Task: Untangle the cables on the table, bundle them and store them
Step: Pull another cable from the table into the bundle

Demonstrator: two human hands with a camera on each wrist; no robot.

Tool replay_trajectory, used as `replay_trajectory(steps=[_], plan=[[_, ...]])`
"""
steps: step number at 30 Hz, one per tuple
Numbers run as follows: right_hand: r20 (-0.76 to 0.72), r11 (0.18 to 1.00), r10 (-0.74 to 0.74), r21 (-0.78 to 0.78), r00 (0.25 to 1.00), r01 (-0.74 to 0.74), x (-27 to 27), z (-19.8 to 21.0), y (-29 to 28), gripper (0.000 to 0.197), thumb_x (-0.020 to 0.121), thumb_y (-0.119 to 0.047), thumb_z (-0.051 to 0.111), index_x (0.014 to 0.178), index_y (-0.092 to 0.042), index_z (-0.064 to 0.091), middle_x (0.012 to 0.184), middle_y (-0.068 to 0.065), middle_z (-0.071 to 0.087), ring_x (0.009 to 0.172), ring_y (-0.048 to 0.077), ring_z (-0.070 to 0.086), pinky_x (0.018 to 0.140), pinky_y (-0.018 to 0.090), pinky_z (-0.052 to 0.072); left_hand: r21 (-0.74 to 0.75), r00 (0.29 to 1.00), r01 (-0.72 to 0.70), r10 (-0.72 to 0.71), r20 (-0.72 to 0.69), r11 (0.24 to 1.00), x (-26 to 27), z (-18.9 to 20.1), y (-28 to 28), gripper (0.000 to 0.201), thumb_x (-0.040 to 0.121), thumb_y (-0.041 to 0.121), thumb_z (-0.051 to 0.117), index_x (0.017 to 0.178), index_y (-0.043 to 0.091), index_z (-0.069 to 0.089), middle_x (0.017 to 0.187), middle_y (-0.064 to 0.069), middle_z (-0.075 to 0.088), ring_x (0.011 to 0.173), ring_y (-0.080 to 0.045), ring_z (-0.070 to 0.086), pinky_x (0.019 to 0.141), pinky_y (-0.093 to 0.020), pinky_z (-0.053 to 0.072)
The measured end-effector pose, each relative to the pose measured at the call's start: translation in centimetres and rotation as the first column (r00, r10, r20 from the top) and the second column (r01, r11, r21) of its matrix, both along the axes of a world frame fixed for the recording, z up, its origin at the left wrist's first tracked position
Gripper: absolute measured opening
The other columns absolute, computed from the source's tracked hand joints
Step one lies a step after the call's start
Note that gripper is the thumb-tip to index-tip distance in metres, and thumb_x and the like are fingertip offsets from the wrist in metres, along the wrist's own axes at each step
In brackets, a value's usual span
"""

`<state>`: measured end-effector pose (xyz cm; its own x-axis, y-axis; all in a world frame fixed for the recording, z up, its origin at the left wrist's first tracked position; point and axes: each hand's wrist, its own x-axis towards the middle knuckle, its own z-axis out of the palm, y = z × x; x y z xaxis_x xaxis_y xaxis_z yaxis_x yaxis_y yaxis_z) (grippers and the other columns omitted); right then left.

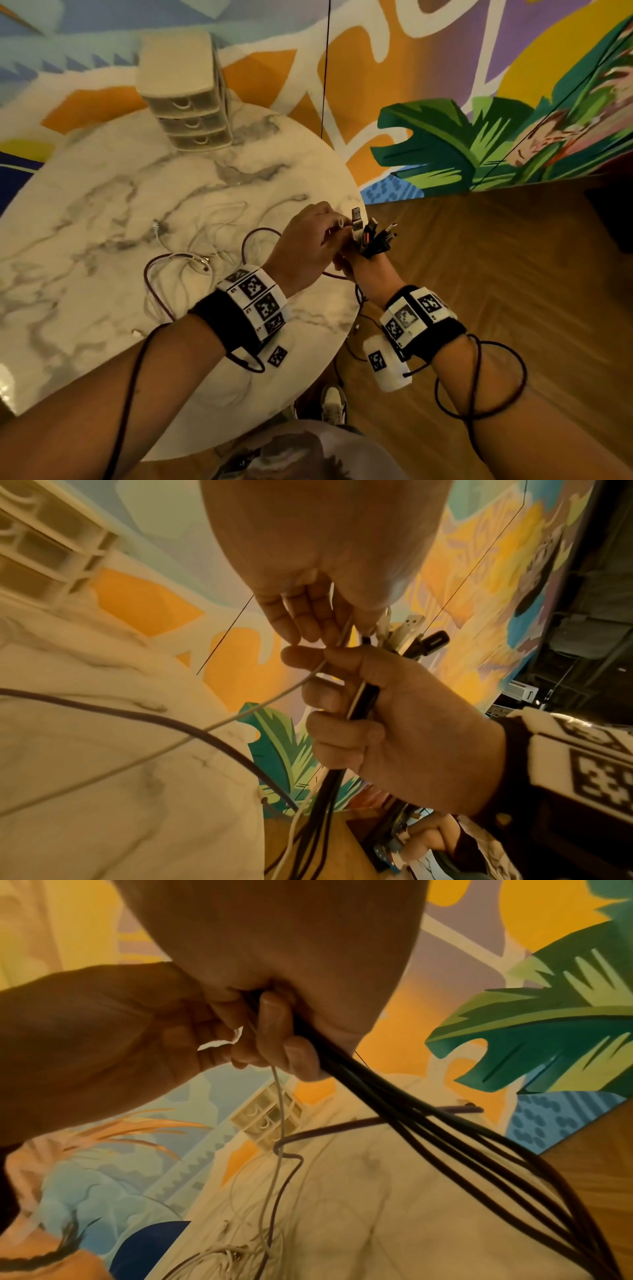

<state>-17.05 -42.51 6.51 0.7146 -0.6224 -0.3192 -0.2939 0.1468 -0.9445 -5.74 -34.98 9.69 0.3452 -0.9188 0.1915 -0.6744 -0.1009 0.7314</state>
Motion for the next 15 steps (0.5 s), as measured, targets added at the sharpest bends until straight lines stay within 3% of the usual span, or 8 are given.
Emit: replay_trajectory(steps=[6, 8, 10, 12, 14, 15], plan=[[-0.028, 1.000, 0.028, 0.004, 0.999, -0.028, 0.7, 0.6, 0.4, 0.037, 0.096, 0.001, 0.042, 0.061, -0.012, 0.043, 0.053, -0.001, 0.045, 0.046, 0.007, 0.037, 0.052, 0.025, 0.029, 0.006, 0.997, -0.012, 0.012, -0.076, 1.000, -0.2, 1.8, 0.8, 0.014, 0.087, 0.010, 0.057, 0.096, 0.011, 0.068, 0.085, -0.002, 0.060, 0.084, -0.019, 0.053, 0.076, -0.033, 0.045], [-0.013, 0.999, -0.004, -0.047, 1.000, 0.003, 0.8, 1.0, 0.3, 0.040, 0.095, 0.002, 0.044, 0.058, -0.014, 0.047, 0.048, -0.009, 0.050, 0.048, 0.007, 0.040, 0.053, 0.024, 0.031, -0.032, 0.993, -0.016, 0.012, -0.118, 0.999, -0.2, 2.3, 0.9, 0.019, 0.086, 0.007, 0.059, 0.102, 0.014, 0.068, 0.089, 0.003, 0.061, 0.088, -0.016, 0.054, 0.078, -0.026, 0.045], [-0.036, 0.984, -0.025, -0.175, 0.999, 0.018, 0.8, 1.4, 0.1, 0.047, 0.097, -0.011, 0.049, 0.050, -0.015, 0.051, 0.043, -0.010, 0.050, 0.047, 0.005, 0.042, 0.056, 0.023, 0.032, -0.087, 0.981, -0.080, 0.063, -0.182, 0.993, -0.1, 1.9, 0.8, 0.025, 0.083, 0.003, 0.060, 0.104, 0.015, 0.066, 0.093, 0.006, 0.059, 0.086, -0.012, 0.054, 0.075, -0.018, 0.043], [-0.047, 0.971, -0.088, -0.225, 0.995, 0.075, 0.5, 1.6, -0.2, 0.057, 0.097, -0.032, 0.050, 0.043, -0.013, 0.051, 0.037, -0.010, 0.044, 0.042, 0.006, 0.041, 0.057, 0.024, 0.032, 0.024, 0.959, -0.113, 0.115, -0.259, 0.993, 0.4, -0.1, 1.0, 0.034, 0.081, 0.002, 0.062, 0.111, 0.016, 0.062, 0.102, 0.000, 0.056, 0.083, -0.015, 0.054, 0.074, -0.020, 0.044], [-0.029, 0.981, -0.138, -0.142, 0.990, 0.133, 0.1, 1.9, -0.3, 0.062, 0.096, -0.042, 0.048, 0.041, -0.014, 0.054, 0.036, -0.008, 0.036, 0.039, 0.008, 0.035, 0.056, 0.028, 0.030, 0.267, 0.963, -0.016, 0.086, -0.254, 0.963, 0.4, -3.5, 1.8, 0.030, 0.084, 0.015, 0.066, 0.114, 0.016, 0.061, 0.108, -0.004, 0.055, 0.085, -0.019, 0.055, 0.077, -0.025, 0.044], [-0.008, 0.984, -0.149, -0.101, 0.989, 0.147, -0.1, 2.0, -0.3, 0.061, 0.096, -0.043, 0.046, 0.042, -0.015, 0.056, 0.039, -0.006, 0.035, 0.040, 0.009, 0.033, 0.054, 0.028, 0.028, 0.353, 0.973, 0.029, 0.054, -0.224, 0.935, 0.1, -5.3, 2.3, 0.023, 0.086, 0.024, 0.065, 0.107, 0.014, 0.063, 0.105, -0.005, 0.058, 0.088, -0.021, 0.057, 0.079, -0.028, 0.045]])
